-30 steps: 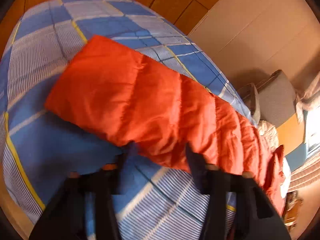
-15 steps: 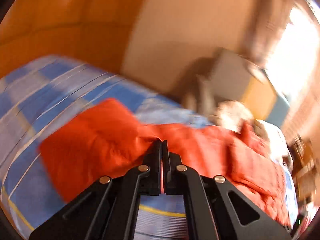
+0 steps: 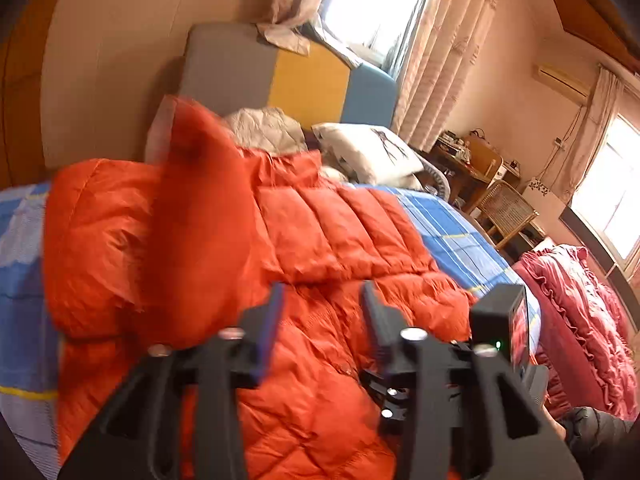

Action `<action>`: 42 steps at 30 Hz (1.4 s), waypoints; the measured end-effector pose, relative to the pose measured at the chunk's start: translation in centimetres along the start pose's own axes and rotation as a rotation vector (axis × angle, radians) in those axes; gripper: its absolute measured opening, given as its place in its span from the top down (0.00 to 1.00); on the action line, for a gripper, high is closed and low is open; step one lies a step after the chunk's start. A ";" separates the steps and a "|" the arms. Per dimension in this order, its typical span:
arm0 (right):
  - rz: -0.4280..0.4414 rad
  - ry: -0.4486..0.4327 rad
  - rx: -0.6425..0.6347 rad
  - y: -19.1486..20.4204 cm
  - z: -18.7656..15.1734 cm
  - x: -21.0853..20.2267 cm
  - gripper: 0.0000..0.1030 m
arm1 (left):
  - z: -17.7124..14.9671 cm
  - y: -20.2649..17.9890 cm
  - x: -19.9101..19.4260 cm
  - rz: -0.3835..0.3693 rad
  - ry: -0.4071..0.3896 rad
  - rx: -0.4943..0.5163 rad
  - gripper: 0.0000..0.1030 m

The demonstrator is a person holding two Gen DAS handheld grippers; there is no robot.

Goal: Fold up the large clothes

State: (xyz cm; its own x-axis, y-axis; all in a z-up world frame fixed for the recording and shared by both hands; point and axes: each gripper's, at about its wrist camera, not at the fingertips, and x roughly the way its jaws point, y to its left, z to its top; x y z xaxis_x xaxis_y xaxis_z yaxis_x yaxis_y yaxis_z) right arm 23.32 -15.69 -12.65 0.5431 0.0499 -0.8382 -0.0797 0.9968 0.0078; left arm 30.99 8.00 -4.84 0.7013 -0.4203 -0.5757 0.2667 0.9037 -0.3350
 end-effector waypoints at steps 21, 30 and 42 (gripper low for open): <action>0.140 -0.097 0.130 -0.7 0.8 -4.0 0.24 | -7.5 6.9 -1.5 0.268 0.054 -0.243 0.49; 0.284 -0.025 0.316 0.3 5.5 -0.1 0.28 | -7.4 7.8 -1.9 0.284 0.060 -0.228 0.44; 0.132 -0.232 0.238 -2.3 12.0 -3.6 0.85 | -6.0 8.0 -1.0 0.294 0.072 -0.222 0.41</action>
State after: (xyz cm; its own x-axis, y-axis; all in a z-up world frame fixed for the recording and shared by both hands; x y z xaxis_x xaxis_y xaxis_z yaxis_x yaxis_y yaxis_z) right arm 31.57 -17.41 -3.06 0.7188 0.1650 -0.6753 0.0202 0.9661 0.2575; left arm 28.45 15.13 -11.43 0.6759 -0.1578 -0.7199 -0.0943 0.9503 -0.2969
